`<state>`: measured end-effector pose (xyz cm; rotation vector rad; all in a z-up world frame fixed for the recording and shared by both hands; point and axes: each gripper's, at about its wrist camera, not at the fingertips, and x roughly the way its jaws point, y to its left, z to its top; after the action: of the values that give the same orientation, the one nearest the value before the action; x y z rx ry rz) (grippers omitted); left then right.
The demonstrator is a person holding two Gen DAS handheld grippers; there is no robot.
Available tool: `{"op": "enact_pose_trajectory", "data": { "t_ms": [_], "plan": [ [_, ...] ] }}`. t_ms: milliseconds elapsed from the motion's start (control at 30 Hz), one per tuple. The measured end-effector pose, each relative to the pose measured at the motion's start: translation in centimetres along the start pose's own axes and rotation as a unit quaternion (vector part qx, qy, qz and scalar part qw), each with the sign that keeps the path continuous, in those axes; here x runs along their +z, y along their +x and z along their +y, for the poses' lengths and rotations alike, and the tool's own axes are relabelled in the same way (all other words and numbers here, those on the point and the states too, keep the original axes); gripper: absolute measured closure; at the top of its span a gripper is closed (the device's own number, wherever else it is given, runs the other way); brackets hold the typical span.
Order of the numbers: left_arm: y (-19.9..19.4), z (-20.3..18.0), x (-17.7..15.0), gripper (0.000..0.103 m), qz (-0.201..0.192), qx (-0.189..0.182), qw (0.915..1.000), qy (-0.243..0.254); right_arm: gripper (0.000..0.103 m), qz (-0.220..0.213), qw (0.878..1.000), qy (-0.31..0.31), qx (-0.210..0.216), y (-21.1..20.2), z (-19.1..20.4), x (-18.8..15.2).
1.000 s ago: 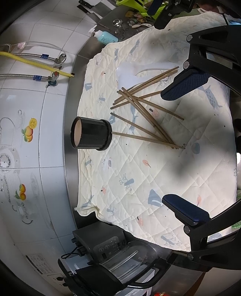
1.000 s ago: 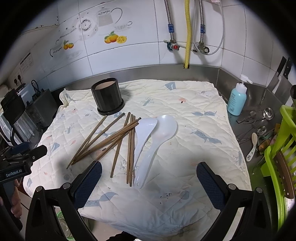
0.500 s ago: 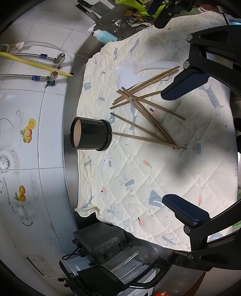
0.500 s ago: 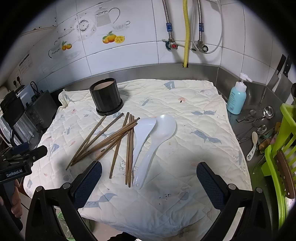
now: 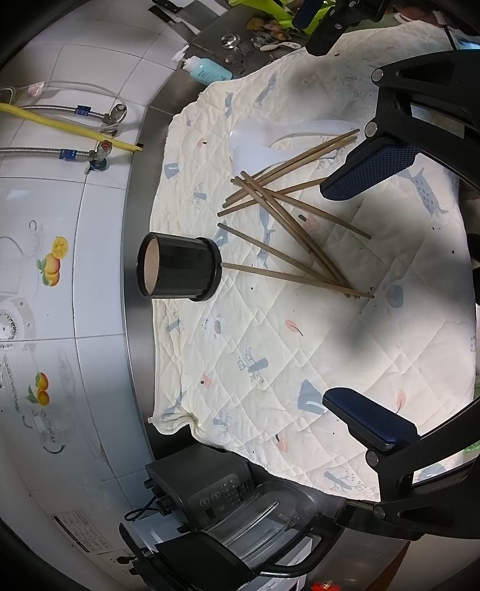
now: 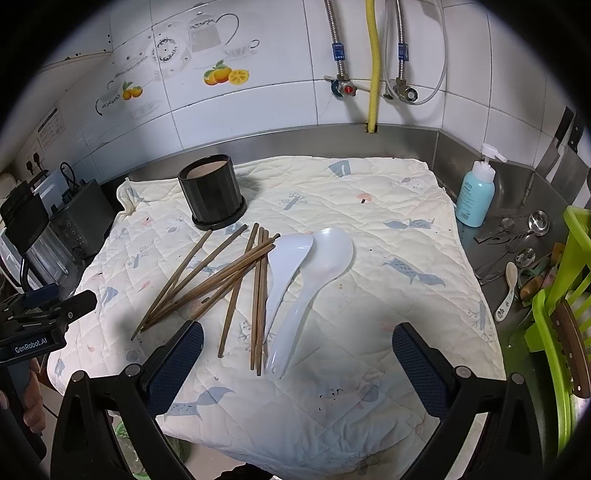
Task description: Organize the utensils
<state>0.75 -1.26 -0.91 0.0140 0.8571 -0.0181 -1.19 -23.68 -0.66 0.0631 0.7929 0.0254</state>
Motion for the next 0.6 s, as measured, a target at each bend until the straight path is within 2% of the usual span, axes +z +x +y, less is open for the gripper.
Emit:
{"op": "enact_pose_trajectory", "data": {
  "t_ms": [600],
  "plan": [
    [1.9, 0.2, 2.4, 0.000, 0.010, 0.002, 0.9999, 0.008, 0.000, 0.007, 1.000, -0.001, 0.000, 1.8, -0.2, 1.0]
  ]
}}
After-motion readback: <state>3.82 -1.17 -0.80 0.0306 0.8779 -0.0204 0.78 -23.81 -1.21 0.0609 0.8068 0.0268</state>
